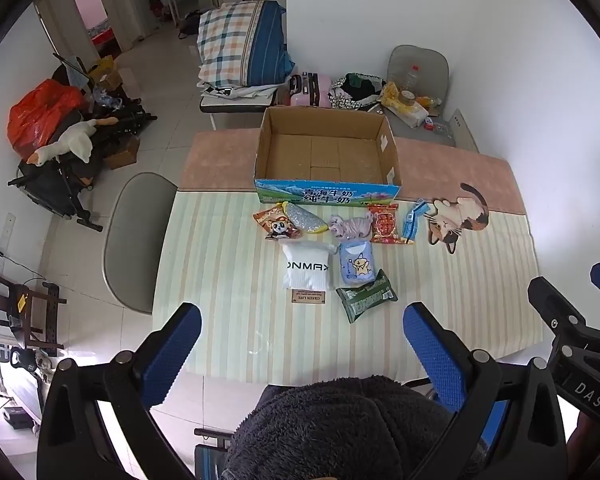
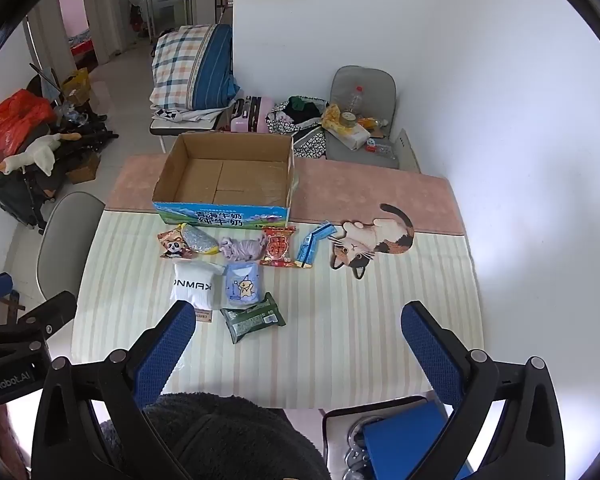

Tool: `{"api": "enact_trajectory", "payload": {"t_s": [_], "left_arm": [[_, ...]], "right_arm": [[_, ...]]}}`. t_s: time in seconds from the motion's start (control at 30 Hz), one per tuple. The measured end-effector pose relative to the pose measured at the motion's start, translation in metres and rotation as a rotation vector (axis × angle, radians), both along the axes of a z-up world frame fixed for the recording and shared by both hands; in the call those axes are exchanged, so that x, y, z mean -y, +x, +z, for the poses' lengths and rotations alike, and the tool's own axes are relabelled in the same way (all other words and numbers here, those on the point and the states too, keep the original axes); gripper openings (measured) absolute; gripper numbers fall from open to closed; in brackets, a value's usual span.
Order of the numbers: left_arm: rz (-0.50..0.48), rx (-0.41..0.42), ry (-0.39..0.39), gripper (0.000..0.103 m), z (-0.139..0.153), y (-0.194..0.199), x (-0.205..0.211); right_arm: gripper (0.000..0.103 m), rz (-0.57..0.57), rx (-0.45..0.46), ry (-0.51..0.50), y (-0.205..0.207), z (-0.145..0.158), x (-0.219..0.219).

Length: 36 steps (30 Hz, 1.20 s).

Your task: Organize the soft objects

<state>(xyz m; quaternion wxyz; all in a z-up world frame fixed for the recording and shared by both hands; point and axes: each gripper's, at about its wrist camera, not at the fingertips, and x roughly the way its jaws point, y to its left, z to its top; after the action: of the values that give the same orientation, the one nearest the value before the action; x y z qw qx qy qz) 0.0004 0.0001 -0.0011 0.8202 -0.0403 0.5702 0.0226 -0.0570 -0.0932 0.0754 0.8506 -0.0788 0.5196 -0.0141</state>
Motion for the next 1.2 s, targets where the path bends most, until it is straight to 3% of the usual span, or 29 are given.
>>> {"api": "enact_trajectory", "payload": {"t_s": [1.2], "left_arm": [[-0.007, 0.01, -0.01, 0.103, -0.005, -0.009, 0.003]], "right_arm": [[0.103, -0.008, -0.003, 0.007, -0.008, -0.005, 0.003]]}}
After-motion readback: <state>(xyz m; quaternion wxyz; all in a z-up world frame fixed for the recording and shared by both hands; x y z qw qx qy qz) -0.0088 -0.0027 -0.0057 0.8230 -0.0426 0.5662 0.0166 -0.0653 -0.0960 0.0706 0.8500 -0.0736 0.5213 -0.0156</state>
